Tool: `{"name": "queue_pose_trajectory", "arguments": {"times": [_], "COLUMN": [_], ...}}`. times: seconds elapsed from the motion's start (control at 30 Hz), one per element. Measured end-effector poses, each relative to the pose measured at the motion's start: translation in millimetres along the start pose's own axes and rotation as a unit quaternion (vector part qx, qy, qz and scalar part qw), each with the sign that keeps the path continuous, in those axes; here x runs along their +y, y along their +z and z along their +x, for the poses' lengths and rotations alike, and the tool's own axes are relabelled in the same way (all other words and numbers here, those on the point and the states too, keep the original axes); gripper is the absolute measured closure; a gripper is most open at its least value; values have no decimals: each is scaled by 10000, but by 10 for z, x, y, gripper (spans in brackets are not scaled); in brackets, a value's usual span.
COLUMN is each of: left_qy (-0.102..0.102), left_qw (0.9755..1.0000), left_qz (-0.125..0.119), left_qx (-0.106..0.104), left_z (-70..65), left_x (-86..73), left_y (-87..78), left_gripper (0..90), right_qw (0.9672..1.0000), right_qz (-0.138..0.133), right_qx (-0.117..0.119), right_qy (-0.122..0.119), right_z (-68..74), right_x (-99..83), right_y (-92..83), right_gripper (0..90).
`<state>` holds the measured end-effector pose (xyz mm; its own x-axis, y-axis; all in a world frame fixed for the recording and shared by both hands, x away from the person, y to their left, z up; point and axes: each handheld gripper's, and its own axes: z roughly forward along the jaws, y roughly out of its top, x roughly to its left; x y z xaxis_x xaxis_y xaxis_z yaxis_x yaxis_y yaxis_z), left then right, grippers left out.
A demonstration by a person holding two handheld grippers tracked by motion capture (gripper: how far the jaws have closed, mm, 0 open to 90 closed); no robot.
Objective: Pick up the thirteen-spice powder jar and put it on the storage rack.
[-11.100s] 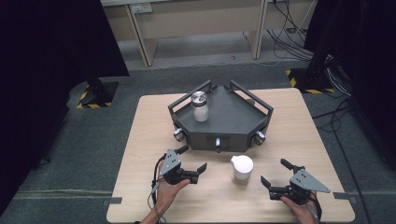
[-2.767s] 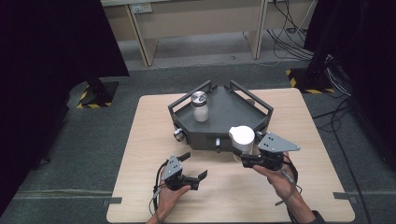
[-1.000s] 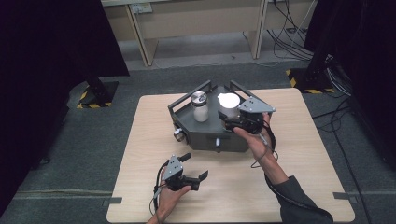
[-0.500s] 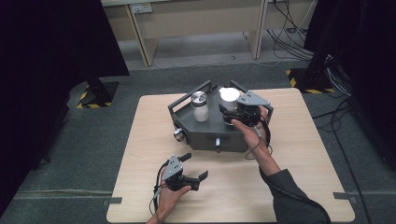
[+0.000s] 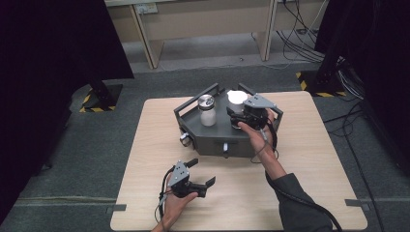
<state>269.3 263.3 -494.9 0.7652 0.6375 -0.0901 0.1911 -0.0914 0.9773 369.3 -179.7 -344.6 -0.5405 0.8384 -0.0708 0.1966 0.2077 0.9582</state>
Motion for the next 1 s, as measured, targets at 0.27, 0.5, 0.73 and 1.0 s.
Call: {"name": "queue_pose_trajectory", "arguments": {"times": [0.27, 0.5, 0.73, 1.0], "left_qy": [3, -1, 0, 5], "left_qw": [10000, 10000, 10000, 10000], "left_qz": [3, 3, 5, 8], "left_qx": [-1, -4, -2, -3], "left_z": [-4, -7, -9, -13], "left_x": [1, 0, 0, -1], "left_y": [1, 2, 2, 4], "left_gripper": [16, 16, 16, 16], "right_qw": [10000, 10000, 9999, 9996], "right_qz": [-3, -44, -57, -100], "right_qx": [-15, -19, -1, -33], "right_qy": [19, 23, 108, 270], "right_z": [6, 10, -12, 17], "right_x": [-16, -51, -73, -109], "right_y": [-5, -25, -46, -126], "right_gripper": [305, 304, 269, 79]}}
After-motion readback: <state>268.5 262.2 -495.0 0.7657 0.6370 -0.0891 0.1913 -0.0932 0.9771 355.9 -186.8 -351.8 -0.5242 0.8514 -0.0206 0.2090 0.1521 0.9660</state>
